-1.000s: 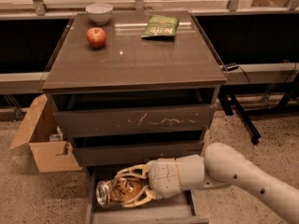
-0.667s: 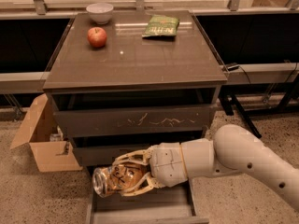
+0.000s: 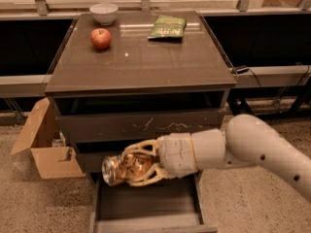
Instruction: Pick orange can from bottom drawer and place on counter
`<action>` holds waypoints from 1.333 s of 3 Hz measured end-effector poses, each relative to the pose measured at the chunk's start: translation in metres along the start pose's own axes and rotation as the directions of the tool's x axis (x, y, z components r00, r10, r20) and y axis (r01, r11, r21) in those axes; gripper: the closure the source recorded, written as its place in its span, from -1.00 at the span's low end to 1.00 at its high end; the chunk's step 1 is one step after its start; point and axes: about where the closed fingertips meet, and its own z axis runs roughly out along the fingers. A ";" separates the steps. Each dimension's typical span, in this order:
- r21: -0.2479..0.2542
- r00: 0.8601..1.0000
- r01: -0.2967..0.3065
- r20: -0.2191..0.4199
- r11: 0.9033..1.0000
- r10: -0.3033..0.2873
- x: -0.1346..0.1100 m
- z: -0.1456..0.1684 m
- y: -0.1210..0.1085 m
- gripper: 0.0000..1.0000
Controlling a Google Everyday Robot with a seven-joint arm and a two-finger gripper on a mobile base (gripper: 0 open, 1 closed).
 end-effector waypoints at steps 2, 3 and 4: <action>0.081 0.981 -0.014 -0.190 0.997 0.030 0.003 -0.056 -0.147 1.00; 0.110 0.968 0.002 -0.250 0.994 0.025 0.016 -0.076 -0.196 1.00; 0.110 0.968 0.002 -0.251 0.994 0.026 0.017 -0.076 -0.198 1.00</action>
Offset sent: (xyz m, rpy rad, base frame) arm 0.1893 -0.0518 0.1479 -0.1550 -0.0553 -0.2464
